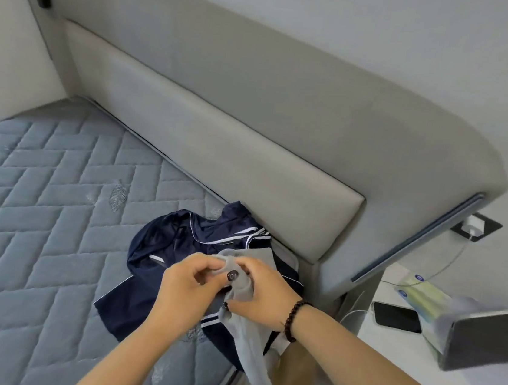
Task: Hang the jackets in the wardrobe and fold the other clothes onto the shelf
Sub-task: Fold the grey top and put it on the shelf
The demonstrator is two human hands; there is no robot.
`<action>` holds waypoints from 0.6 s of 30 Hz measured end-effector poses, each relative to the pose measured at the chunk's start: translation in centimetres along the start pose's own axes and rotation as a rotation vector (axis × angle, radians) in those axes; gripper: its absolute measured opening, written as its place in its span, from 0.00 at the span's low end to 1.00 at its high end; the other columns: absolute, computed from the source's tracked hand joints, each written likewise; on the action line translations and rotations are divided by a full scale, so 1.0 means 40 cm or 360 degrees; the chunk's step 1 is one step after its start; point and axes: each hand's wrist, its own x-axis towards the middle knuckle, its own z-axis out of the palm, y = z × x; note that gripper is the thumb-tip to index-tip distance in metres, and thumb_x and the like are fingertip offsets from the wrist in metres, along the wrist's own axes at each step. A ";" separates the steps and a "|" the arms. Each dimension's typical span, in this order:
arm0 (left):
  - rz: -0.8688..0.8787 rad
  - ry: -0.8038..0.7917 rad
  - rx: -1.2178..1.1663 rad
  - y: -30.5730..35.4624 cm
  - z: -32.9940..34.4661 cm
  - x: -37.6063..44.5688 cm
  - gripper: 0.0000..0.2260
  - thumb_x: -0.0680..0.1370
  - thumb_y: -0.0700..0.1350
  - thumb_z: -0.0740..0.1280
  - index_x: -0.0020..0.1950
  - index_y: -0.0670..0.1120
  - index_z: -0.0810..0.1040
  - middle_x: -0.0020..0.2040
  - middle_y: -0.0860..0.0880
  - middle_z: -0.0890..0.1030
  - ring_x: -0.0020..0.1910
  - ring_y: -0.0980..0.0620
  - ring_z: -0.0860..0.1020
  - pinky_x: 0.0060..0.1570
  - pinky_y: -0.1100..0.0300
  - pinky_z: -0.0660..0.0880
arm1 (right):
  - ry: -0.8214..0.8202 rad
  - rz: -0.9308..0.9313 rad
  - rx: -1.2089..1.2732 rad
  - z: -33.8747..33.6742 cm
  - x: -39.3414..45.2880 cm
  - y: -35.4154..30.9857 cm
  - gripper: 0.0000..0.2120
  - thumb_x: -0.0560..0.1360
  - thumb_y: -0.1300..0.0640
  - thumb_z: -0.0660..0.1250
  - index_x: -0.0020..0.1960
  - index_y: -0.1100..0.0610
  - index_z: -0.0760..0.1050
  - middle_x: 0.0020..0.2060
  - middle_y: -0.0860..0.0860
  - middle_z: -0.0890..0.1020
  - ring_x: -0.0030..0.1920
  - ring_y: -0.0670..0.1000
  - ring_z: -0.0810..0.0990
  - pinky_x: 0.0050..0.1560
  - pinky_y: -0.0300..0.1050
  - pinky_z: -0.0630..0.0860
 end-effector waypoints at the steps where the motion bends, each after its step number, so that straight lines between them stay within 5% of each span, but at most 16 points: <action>1: 0.0039 0.0016 -0.0048 0.032 -0.006 -0.026 0.06 0.71 0.39 0.75 0.43 0.49 0.84 0.41 0.52 0.85 0.39 0.58 0.81 0.41 0.68 0.76 | 0.0080 -0.0043 0.0042 -0.004 -0.032 -0.018 0.24 0.68 0.54 0.71 0.62 0.49 0.70 0.57 0.45 0.75 0.56 0.43 0.74 0.56 0.39 0.73; 6: 0.0200 0.0036 -0.0294 0.138 -0.036 -0.173 0.05 0.73 0.42 0.73 0.49 0.49 0.84 0.46 0.50 0.85 0.46 0.51 0.83 0.49 0.55 0.80 | 0.0497 -0.0183 0.0145 -0.053 -0.184 -0.096 0.11 0.71 0.62 0.70 0.52 0.52 0.80 0.45 0.44 0.82 0.47 0.43 0.79 0.47 0.30 0.72; 10: 0.0310 0.0069 -0.0232 0.179 -0.017 -0.314 0.14 0.74 0.43 0.73 0.55 0.58 0.79 0.53 0.56 0.78 0.49 0.61 0.78 0.47 0.61 0.76 | 0.0632 -0.0177 0.0135 -0.091 -0.323 -0.155 0.10 0.72 0.65 0.67 0.49 0.53 0.79 0.43 0.47 0.82 0.45 0.47 0.79 0.42 0.26 0.70; 15: 0.0483 -0.0030 -0.0123 0.222 0.015 -0.456 0.16 0.72 0.44 0.74 0.56 0.58 0.77 0.58 0.64 0.74 0.60 0.64 0.73 0.55 0.64 0.72 | 0.0758 -0.0079 0.0314 -0.132 -0.534 -0.198 0.09 0.75 0.63 0.65 0.51 0.52 0.78 0.45 0.48 0.83 0.47 0.47 0.80 0.45 0.35 0.74; 18: 0.0579 -0.0353 -0.0089 0.264 0.040 -0.512 0.09 0.76 0.44 0.71 0.52 0.56 0.80 0.54 0.60 0.80 0.55 0.59 0.78 0.52 0.58 0.76 | 0.0946 -0.0068 0.0498 -0.159 -0.671 -0.214 0.08 0.76 0.61 0.65 0.51 0.50 0.77 0.44 0.48 0.82 0.45 0.47 0.81 0.47 0.40 0.77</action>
